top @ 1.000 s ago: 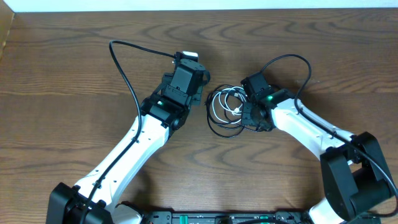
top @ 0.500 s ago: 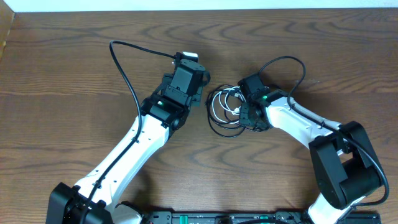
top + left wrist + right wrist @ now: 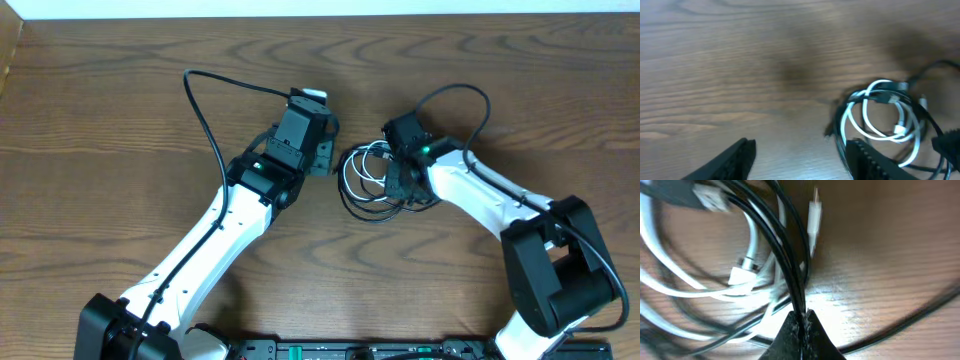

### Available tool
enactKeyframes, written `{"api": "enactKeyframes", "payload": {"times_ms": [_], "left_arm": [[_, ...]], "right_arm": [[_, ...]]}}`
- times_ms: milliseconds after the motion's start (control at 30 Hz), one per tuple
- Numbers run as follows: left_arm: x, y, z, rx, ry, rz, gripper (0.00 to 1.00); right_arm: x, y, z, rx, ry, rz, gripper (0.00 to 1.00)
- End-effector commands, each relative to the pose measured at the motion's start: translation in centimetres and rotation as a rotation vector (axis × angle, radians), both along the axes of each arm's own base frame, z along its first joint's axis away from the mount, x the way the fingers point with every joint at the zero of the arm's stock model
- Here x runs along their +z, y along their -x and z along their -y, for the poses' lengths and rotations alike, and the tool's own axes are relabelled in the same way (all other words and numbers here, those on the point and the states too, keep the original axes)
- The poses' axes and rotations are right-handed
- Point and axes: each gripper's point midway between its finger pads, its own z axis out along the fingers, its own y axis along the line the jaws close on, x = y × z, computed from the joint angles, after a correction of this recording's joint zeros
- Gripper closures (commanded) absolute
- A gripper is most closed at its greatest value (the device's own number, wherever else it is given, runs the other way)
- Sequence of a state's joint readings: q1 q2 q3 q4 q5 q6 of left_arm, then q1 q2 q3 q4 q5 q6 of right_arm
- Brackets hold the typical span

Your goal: Untangle cables

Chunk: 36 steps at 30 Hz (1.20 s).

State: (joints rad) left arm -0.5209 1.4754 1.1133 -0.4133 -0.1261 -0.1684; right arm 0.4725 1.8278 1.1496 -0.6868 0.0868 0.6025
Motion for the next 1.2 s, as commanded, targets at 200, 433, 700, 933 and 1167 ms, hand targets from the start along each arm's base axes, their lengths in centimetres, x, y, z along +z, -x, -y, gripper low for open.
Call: {"api": "enactKeyframes", "payload": {"times_ms": [200, 433, 700, 933, 1167], "left_arm": [[-0.7, 1.3, 2.5, -0.099, 0.113, -0.079, 0.29], [-2.6, 2.4, 5.0, -0.203, 0.194, -0.176, 0.24], [-4.6, 3.7, 10.8, -0.426, 0.43, -0.299, 0.24], [-4.9, 4.1, 12.7, -0.583, 0.477, -0.279, 0.24], [-2.8, 3.8, 14.4, -0.705, 0.548, -0.188, 0.23]], "right_arm": [[18.7, -6.6, 0.2, 0.049, -0.023, 0.364, 0.99], [26.1, -6.5, 1.3, 0.059, -0.007, 0.461, 0.99], [29.4, -6.3, 2.6, 0.026, 0.007, 0.519, 0.99], [30.9, -5.9, 4.4, -0.006, 0.006, 0.538, 0.99], [32.2, -5.1, 5.1, -0.013, -0.026, 0.562, 0.99]]}}
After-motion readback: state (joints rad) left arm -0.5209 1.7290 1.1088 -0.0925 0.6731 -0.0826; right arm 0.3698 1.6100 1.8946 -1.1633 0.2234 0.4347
